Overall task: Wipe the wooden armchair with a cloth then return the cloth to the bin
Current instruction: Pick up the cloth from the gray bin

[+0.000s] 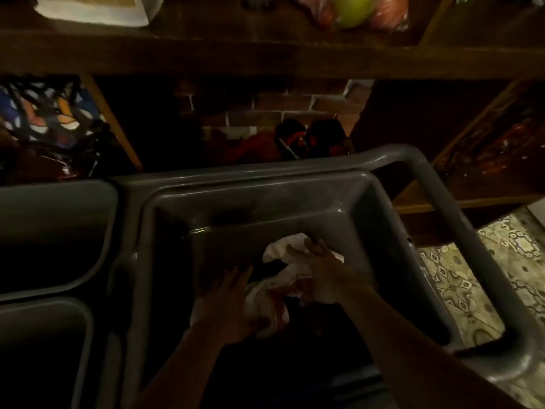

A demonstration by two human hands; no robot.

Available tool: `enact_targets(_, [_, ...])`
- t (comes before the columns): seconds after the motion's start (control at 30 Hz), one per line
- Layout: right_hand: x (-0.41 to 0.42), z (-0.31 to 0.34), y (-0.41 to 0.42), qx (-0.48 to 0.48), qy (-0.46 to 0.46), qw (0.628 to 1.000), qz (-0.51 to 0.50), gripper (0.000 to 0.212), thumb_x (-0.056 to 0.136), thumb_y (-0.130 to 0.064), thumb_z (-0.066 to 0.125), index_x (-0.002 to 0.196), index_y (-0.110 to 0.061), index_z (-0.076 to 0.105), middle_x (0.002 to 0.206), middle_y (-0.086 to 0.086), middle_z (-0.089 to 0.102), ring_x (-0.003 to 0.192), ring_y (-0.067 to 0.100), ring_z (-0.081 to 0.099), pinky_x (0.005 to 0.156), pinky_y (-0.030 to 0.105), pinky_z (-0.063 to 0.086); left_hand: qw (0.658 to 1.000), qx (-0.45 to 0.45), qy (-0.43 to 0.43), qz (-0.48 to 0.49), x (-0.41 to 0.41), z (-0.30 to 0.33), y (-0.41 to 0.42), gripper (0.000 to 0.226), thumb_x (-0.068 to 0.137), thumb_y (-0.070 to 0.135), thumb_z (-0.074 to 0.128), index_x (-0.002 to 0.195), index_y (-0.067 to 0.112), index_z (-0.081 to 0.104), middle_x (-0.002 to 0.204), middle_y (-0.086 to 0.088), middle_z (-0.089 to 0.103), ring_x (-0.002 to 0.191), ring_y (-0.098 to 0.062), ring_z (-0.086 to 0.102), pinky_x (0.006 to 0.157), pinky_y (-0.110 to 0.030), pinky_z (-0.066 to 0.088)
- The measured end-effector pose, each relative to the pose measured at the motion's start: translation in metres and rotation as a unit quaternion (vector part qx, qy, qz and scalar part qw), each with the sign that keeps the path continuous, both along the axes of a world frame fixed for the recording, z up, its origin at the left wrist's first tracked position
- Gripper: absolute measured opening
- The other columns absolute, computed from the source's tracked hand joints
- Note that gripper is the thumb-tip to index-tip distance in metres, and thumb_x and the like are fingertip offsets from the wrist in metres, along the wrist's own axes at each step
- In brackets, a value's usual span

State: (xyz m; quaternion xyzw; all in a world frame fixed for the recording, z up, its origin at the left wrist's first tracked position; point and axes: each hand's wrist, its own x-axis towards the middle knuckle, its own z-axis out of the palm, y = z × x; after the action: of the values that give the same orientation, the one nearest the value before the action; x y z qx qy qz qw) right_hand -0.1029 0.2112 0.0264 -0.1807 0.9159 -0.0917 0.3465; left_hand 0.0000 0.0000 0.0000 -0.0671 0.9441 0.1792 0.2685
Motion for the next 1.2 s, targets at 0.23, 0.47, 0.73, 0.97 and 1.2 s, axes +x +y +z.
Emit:
enact_targets(0.23, [0.003, -0.025, -0.005, -0.034, 0.078, 0.996, -0.041, 0.056, 0.092, -0.037, 0.073, 0.144, -0.035, 0.052, 0.154, 0.0, 0.047, 0.142, 0.027, 0.045, 0.111, 0.042, 0.045, 0.998, -0.023, 0.045, -0.021, 0.003, -0.025, 0.02, 0.093, 0.071, 0.061, 0.077, 0.148, 0.037, 0.032, 0.143, 0.004, 0.048, 0.13, -0.024, 0.053, 0.094, -0.038, 0.05])
enact_targets(0.47, [0.005, 0.026, 0.005, 0.02, 0.092, 0.994, -0.053, 0.059, 0.083, -0.028, 0.079, 0.137, -0.032, 0.056, 0.136, 0.004, 0.064, 0.123, 0.028, 0.063, 0.1, 0.035, 0.051, 0.995, -0.023, 0.098, -0.021, -0.016, 0.033, 0.009, 0.043, 0.081, 0.057, 0.066, 0.116, 0.032, 0.06, 0.122, 0.007, 0.064, 0.112, -0.022, 0.066, 0.085, -0.034, 0.049])
enact_targets(0.73, [0.005, 0.131, 0.016, 0.0, 0.206, 0.976, -0.071, 0.053, 0.089, -0.033, 0.072, 0.139, -0.031, 0.055, 0.14, 0.007, 0.061, 0.127, 0.031, 0.058, 0.106, 0.039, 0.045, 0.969, -0.1, 0.217, -0.057, -0.041, 0.144, 0.009, 0.031, 0.091, 0.04, 0.058, 0.121, 0.031, 0.06, 0.125, 0.002, 0.068, 0.114, -0.028, 0.067, 0.09, -0.038, 0.052])
enact_targets(0.97, [0.005, 0.242, 0.039, -0.009, 0.324, 0.943, -0.075, 0.047, 0.09, -0.032, 0.071, 0.135, -0.028, 0.056, 0.136, 0.007, 0.062, 0.123, 0.032, 0.059, 0.101, 0.044, 0.05, 0.925, -0.094, 0.358, -0.086, -0.053, 0.26, 0.024, 0.027, 0.091, 0.034, 0.063, 0.118, 0.033, 0.062, 0.121, 0.005, 0.066, 0.109, -0.023, 0.067, 0.081, -0.035, 0.051])
enact_targets(1.2, [0.018, 0.34, 0.075, -0.029, 0.412, 0.903, -0.114, 0.043, 0.083, -0.032, 0.076, 0.122, -0.033, 0.057, 0.128, 0.003, 0.063, 0.119, 0.032, 0.06, 0.094, 0.044, 0.05, 0.876, -0.075, 0.462, -0.119, -0.061, 0.354, 0.054, 0.027, 0.092, 0.032, 0.063, 0.119, 0.033, 0.063, 0.119, 0.005, 0.065, 0.11, -0.023, 0.063, 0.084, -0.039, 0.053])
